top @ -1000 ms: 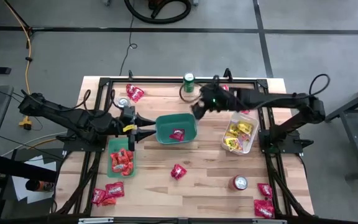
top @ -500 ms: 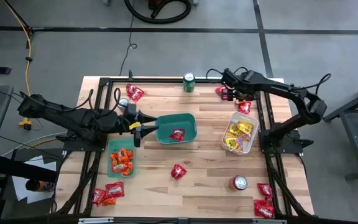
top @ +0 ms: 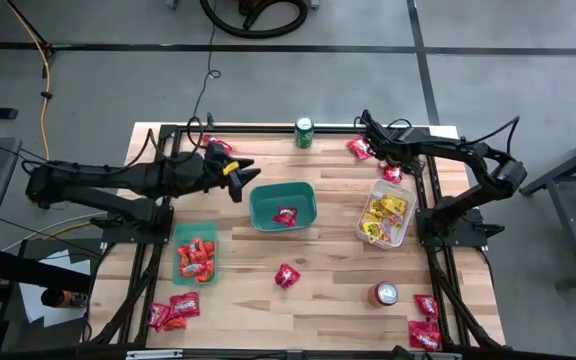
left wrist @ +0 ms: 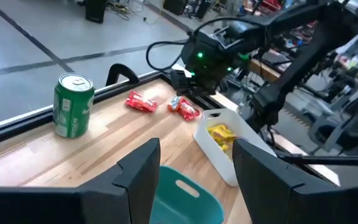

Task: Sort candy
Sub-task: Put the orange chocolate into the light green bin

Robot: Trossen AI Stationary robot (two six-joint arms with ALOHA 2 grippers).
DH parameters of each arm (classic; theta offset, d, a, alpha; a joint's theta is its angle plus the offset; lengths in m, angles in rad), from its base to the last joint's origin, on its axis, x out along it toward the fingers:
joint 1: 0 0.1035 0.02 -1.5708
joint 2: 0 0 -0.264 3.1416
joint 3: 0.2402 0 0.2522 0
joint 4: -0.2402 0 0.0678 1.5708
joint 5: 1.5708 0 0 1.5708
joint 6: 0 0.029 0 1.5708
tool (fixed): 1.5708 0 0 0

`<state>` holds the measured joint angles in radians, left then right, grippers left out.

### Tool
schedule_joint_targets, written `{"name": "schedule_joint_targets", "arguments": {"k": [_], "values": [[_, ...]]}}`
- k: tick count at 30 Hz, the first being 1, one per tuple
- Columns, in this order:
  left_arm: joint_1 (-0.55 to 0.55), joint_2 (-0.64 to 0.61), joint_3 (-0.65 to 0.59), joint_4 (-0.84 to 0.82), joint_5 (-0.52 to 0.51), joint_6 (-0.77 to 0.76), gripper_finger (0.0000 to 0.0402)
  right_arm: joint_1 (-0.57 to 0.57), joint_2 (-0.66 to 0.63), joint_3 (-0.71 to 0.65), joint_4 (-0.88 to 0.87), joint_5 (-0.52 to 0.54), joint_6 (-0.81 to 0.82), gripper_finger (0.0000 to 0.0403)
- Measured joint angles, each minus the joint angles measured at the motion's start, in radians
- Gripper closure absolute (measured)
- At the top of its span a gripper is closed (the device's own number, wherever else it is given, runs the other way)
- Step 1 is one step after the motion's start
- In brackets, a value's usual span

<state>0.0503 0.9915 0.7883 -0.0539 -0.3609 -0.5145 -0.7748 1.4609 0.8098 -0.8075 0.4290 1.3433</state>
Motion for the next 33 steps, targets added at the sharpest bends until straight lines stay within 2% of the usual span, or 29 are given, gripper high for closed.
{"name": "schedule_joint_targets", "arguments": {"k": [7, 14, 17, 21, 23, 25, 29, 33], "values": [[0.091, 0.003, 0.000, -0.006, 0.148, 0.021, 0.0213, -0.034, 0.000, -0.078, 0.183, -0.045, 0.099, 0.0169], [0.138, 0.003, 0.000, -0.029, 0.239, 0.021, 0.0213, -0.071, 0.000, -0.115, 0.232, -0.040, 0.204, 0.0200], [0.147, 0.003, 0.000, -0.058, 0.251, 0.043, 0.0213, -0.082, 0.000, -0.122, 0.258, -0.045, 0.203, 0.0232], [0.152, -0.024, 0.000, -0.072, 0.266, 0.091, 0.0213, -0.089, 0.000, -0.123, 0.259, -0.045, 0.200, 0.0314], [0.160, -0.069, 0.000, -0.058, 0.275, 0.114, 0.0213, -0.089, 0.000, -0.123, 0.261, -0.047, 0.174, 0.0365], [0.170, -0.117, 0.000, -0.061, 0.274, 0.127, 0.0213, -0.089, 0.000, -0.123, 0.275, -0.059, 0.130, 0.0389], [0.192, -0.220, 0.001, -0.081, 0.273, 0.162, 0.0213, -0.060, -0.032, -0.104, 0.283, -0.067, 0.052, 0.0381], [0.199, -0.284, 0.002, -0.135, 0.272, 0.224, 0.0213, 0.019, -0.120, -0.048, 0.314, -0.055, -0.159, 0.0397]]}}
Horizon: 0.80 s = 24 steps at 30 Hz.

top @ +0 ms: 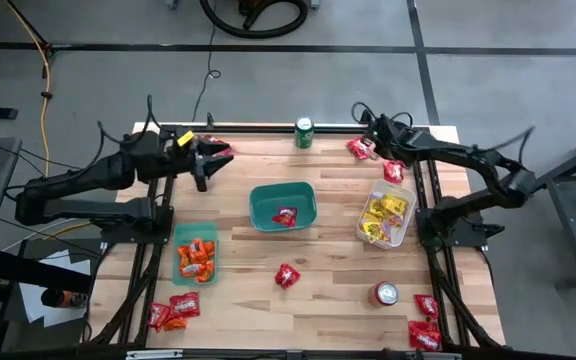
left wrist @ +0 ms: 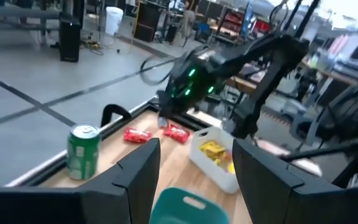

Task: Sort candy
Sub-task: Put the orange chocolate into the light green bin

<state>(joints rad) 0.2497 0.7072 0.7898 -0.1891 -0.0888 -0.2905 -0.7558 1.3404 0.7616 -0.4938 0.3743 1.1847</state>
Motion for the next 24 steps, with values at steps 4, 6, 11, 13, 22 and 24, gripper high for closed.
{"name": "schedule_joint_targets", "arguments": {"k": [4, 6, 11, 13, 22, 24], "values": [[0.000, -0.015, -0.006, -0.028, 0.000, 0.074, 0.0213, 0.140, -0.106, 0.051, 0.110, -0.072, -0.289, 0.0393], [0.000, -0.012, -0.025, -0.019, 0.011, 0.102, 0.0213, 0.225, -0.148, 0.063, 0.184, -0.173, -0.382, 0.0396], [0.000, 0.026, -0.126, 0.169, 0.164, 0.112, 0.0213, 0.468, -0.194, 0.064, 0.429, -0.278, -0.416, 0.0400], [0.000, 0.052, -0.183, 0.315, 0.234, 0.063, 0.0213, 0.554, -0.189, 0.064, 0.520, -0.273, -0.478, 0.0399], [-0.133, 0.290, -0.196, 0.604, 0.267, -0.026, 0.0213, 0.787, -0.162, 0.064, 0.808, -0.217, -0.768, 0.0399], [-0.185, 0.360, -0.148, 0.607, 0.213, 0.008, 0.0213, 0.809, -0.162, 0.064, 0.824, -0.222, -0.801, 0.0399]]}}
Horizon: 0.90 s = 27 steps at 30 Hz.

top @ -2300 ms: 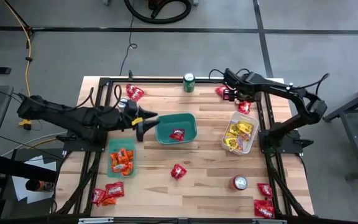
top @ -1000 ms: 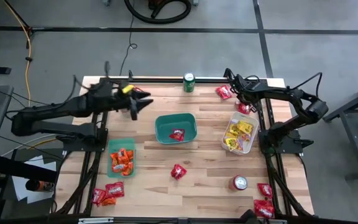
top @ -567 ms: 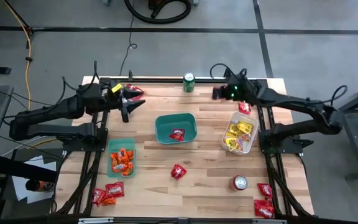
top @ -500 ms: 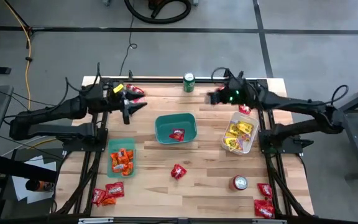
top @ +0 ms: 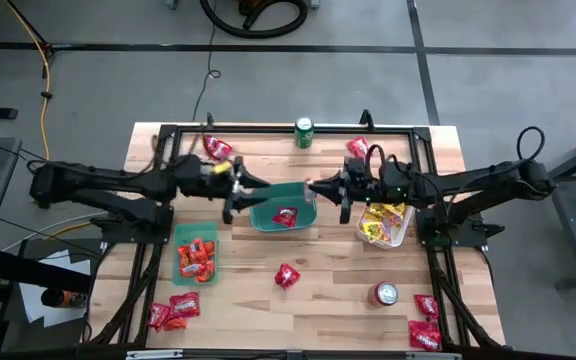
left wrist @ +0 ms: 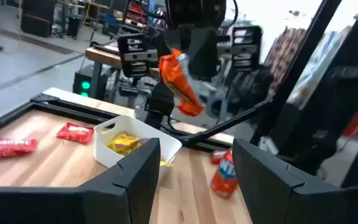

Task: Sort candy
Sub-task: Put the orange chocolate into the light green bin

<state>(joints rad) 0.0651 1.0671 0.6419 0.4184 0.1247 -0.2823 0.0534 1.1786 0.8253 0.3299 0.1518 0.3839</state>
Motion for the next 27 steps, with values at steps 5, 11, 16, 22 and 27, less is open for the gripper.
{"name": "schedule_joint_targets", "arguments": {"k": [5, 11, 16, 22, 27], "values": [[-0.099, 0.165, 0.118, -0.003, -0.095, 0.070, 0.0213, 0.033, 0.000, 0.000, 0.014, -0.063, -0.095, 0.0399], [-0.154, 0.332, 0.264, -0.003, -0.118, -0.030, 0.0213, 0.046, 0.000, 0.000, 0.050, -0.164, -0.208, 0.0398], [-0.180, 0.424, 0.364, -0.003, -0.132, -0.017, 0.0213, 0.046, 0.000, 0.000, 0.068, -0.212, -0.228, 0.0398], [-0.173, 0.464, 0.426, -0.006, -0.155, 0.025, 0.0213, 0.059, 0.000, 0.000, 0.087, -0.231, -0.228, 0.0398], [-0.169, 0.451, 0.431, -0.015, -0.156, 0.036, 0.0230, 0.059, 0.001, 0.000, 0.100, -0.221, -0.172, 0.0398]]}}
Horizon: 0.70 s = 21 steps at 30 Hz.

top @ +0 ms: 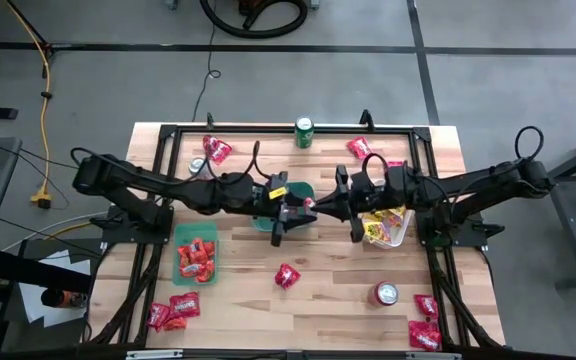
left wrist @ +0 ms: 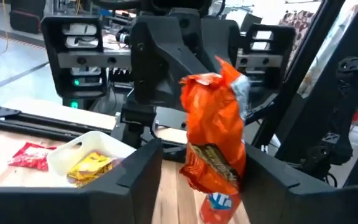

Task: Sort candy
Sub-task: Put the orange chocolate into the light green bin

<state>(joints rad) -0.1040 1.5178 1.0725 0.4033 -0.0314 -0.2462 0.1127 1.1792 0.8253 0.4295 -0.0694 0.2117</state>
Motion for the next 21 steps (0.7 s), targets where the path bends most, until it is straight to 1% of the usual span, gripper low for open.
{"name": "schedule_joint_targets", "arguments": {"k": [2, 4, 6, 7, 8, 10, 14, 17, 19, 21], "values": [[0.000, -0.014, 0.000, -0.031, 0.007, 0.005, 0.0260, 0.000, 0.000, 0.000, 0.000, 0.001, 0.048, 0.0398], [0.000, -0.016, 0.000, -0.039, 0.014, 0.005, 0.0307, 0.000, 0.000, 0.000, -0.003, 0.003, 0.088, 0.0398], [0.000, -0.021, 0.000, -0.050, 0.024, 0.004, 0.0363, 0.000, 0.000, 0.000, -0.007, 0.006, 0.120, 0.0394], [0.000, -0.025, 0.000, -0.052, 0.027, 0.004, 0.0380, 0.000, 0.000, 0.000, -0.002, 0.008, 0.130, 0.0388], [0.000, -0.026, 0.000, -0.050, 0.025, 0.004, 0.0387, 0.000, 0.000, 0.000, 0.002, 0.012, 0.145, 0.0378], [0.000, -0.027, 0.000, -0.062, 0.019, 0.005, 0.0385, 0.001, -0.001, 0.000, 0.001, 0.026, 0.155, 0.0349], [0.001, -0.038, 0.000, -0.102, 0.015, 0.012, 0.0396, 0.001, -0.007, 0.000, 0.003, 0.070, 0.155, 0.0269], [0.007, -0.068, -0.001, -0.194, 0.015, 0.014, 0.0397, -0.003, -0.028, 0.000, -0.002, 0.074, 0.149, 0.0207], [0.013, -0.108, -0.001, -0.303, 0.015, 0.014, 0.0399, -0.009, -0.051, 0.000, 0.000, 0.075, 0.147, 0.0172], [0.018, -0.158, -0.001, -0.425, 0.014, 0.014, 0.0399, -0.016, -0.077, 0.000, -0.025, 0.076, 0.136, 0.0145]]}}
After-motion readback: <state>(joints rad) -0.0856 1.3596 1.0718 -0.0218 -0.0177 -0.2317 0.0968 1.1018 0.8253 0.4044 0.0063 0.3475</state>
